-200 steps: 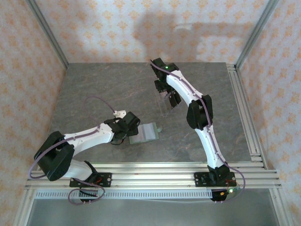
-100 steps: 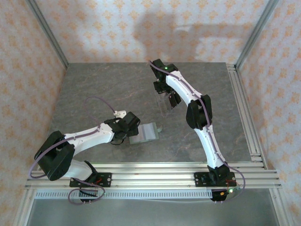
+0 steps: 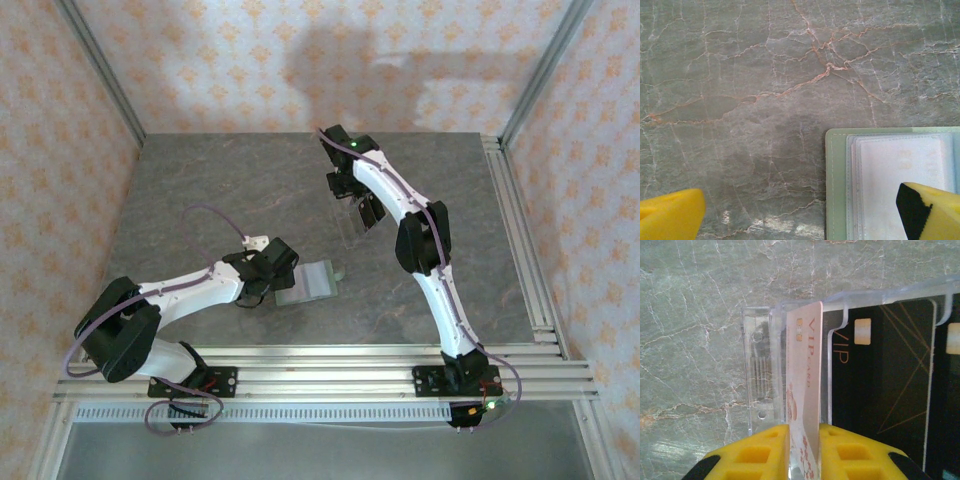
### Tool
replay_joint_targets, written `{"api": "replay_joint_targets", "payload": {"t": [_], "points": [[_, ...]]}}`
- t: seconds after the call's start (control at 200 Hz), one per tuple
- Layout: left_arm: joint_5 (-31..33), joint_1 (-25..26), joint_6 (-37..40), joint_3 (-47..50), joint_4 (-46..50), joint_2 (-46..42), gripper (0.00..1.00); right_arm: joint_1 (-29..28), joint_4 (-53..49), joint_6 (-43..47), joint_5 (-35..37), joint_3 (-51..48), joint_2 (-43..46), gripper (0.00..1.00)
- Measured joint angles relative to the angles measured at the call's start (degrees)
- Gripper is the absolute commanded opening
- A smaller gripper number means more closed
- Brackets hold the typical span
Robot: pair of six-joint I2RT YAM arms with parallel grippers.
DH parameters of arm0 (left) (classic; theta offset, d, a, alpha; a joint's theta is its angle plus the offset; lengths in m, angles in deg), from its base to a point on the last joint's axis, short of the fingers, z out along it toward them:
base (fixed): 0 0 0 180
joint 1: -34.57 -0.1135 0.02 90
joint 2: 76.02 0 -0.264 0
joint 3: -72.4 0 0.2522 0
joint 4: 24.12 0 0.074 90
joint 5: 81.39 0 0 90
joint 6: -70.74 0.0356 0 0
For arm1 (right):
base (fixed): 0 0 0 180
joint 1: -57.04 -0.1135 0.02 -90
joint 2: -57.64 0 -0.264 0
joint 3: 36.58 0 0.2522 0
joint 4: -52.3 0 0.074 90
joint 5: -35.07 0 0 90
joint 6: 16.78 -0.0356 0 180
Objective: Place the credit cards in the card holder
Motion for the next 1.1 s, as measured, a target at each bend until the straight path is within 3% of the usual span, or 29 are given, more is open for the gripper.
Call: {"api": "replay_joint_targets", "payload": {"t": [0.31, 0.716, 1.101], "points": [[0.0, 0.0, 0.0, 0.0, 0.0, 0.0, 1.0, 0.6, 0.0, -0.4, -1.4, 0.8, -0.2, 0.16], [0.0, 0.0, 0.0, 0.0, 0.0, 0.0, 1.0, 0.6, -0.4, -1.0, -3.3, 2.3, -1.3, 0.0], [0.0, -0.2, 0.9, -1.5, 0.5, 0.0, 1.0, 1.0, -1.2, -1.1, -5.8, 4.6, -0.6, 0.0]]}}
